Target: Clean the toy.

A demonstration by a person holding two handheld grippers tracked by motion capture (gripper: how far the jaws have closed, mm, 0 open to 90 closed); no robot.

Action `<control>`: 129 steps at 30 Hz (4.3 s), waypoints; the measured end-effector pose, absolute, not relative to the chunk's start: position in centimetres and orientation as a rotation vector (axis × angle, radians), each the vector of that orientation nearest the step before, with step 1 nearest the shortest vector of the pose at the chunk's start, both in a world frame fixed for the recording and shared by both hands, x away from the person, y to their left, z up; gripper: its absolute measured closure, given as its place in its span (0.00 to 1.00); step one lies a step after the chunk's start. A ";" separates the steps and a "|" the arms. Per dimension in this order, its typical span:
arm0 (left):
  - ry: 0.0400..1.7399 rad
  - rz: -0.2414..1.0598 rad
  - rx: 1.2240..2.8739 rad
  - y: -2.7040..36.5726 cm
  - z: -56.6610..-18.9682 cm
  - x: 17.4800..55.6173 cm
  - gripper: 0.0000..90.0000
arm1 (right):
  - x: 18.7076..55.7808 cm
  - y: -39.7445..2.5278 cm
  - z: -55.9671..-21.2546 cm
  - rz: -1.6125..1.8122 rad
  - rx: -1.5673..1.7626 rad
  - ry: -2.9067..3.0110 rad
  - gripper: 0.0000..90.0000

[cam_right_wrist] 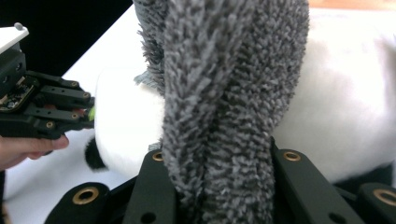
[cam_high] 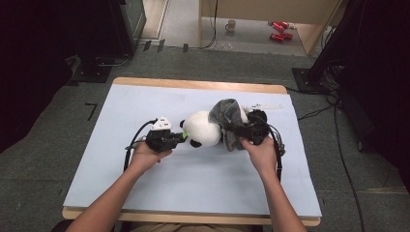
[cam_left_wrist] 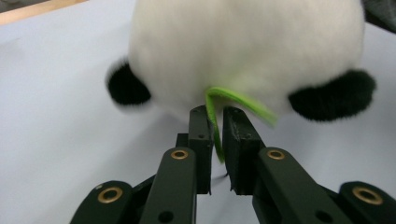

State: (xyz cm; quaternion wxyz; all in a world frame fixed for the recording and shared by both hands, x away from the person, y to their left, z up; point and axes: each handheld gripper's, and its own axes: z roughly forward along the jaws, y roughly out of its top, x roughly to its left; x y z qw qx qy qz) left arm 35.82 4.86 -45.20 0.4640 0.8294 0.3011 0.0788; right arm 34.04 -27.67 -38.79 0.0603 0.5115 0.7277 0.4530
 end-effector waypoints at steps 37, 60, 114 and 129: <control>0.874 0.136 2.039 8.7 -45.3 38.3 0.44 | 33.2 -35.8 -37.9 1.288 1.569 2.071 0.77; 0.948 0.164 2.023 12.1 -46.3 38.9 0.42 | 37.0 -38.0 -46.8 0.977 1.754 2.017 0.64; 0.860 0.258 2.088 13.5 -47.8 35.0 0.42 | 27.6 -34.7 -46.4 1.086 1.496 2.161 0.40; 0.879 0.281 2.146 14.5 -49.4 35.3 0.40 | 27.5 -33.0 -48.9 0.914 1.312 2.336 0.38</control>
